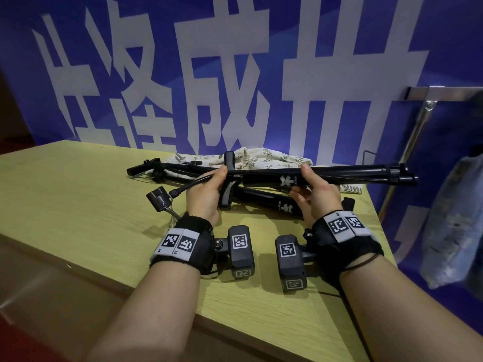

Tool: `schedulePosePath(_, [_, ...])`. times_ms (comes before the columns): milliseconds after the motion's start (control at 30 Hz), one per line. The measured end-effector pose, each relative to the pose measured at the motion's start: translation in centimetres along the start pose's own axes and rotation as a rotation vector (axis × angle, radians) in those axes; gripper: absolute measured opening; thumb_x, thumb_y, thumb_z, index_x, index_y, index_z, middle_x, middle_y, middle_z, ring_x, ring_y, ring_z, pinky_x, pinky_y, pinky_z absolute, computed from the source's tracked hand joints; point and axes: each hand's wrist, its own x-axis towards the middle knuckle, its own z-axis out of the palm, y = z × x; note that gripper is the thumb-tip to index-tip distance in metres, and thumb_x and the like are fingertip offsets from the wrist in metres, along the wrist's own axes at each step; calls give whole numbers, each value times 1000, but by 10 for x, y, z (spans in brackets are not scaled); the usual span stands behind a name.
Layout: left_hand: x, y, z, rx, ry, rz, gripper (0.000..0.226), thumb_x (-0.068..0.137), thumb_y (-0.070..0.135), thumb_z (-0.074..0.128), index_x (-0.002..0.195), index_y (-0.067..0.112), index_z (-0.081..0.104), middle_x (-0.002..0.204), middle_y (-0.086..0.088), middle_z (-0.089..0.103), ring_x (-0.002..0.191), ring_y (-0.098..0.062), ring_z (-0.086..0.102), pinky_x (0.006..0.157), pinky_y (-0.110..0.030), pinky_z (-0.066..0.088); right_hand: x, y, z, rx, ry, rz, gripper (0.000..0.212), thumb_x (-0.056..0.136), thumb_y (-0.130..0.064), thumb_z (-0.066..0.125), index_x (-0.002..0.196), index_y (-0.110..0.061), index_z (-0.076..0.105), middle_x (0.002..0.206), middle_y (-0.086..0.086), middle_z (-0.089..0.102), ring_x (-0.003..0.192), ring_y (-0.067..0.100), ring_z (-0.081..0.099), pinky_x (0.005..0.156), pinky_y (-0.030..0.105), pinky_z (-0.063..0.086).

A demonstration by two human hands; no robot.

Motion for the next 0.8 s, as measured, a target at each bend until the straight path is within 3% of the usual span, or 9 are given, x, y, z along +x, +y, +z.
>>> schedulePosePath(233, [5,-2,-3,21,-41,-19,20,93,17,64,112,16,68,99,-4,76,88,-12,73,69,-26,55,0,-1,-1,1,-2,18,59,82,-22,72,129,-6,40,119,12,59,79,17,62,62,26,57])
schedulePosePath(400, [6,-1,-3,-2,-52,-60,26,94,11,60,120,11,66,107,-9,74,86,-13,73,62,-22,57,1,0,-2,-17,-24,16,56,82,-22,72,127,-3,44,118,13,58,81,16,61,62,24,57])
schedulePosePath(533, [6,-2,-1,-34,-15,-47,27,92,4,61,118,11,65,105,-9,72,83,-13,72,61,-21,56,0,9,-1,-12,-176,47,38,84,-17,68,116,0,55,94,11,62,77,22,58,77,26,57])
schedulePosePath(600, [4,-4,2,-33,-32,-39,27,92,1,60,116,11,65,101,-8,73,80,-11,72,60,-21,55,-1,13,2,-22,-204,61,35,83,-15,70,110,1,55,85,9,62,71,17,62,67,23,56])
schedulePosePath(667, [3,-4,3,-33,-45,-53,30,92,2,61,119,12,64,100,-7,73,81,-11,72,62,-21,56,1,15,4,-41,-173,51,50,81,-14,72,122,4,49,90,10,65,72,16,68,58,22,55])
schedulePosePath(800, [5,-4,1,-34,-80,-139,35,92,8,62,127,13,61,106,-7,73,83,-12,73,60,-24,56,6,16,3,-17,-128,27,59,81,-13,72,130,1,42,108,17,67,77,19,71,57,24,56])
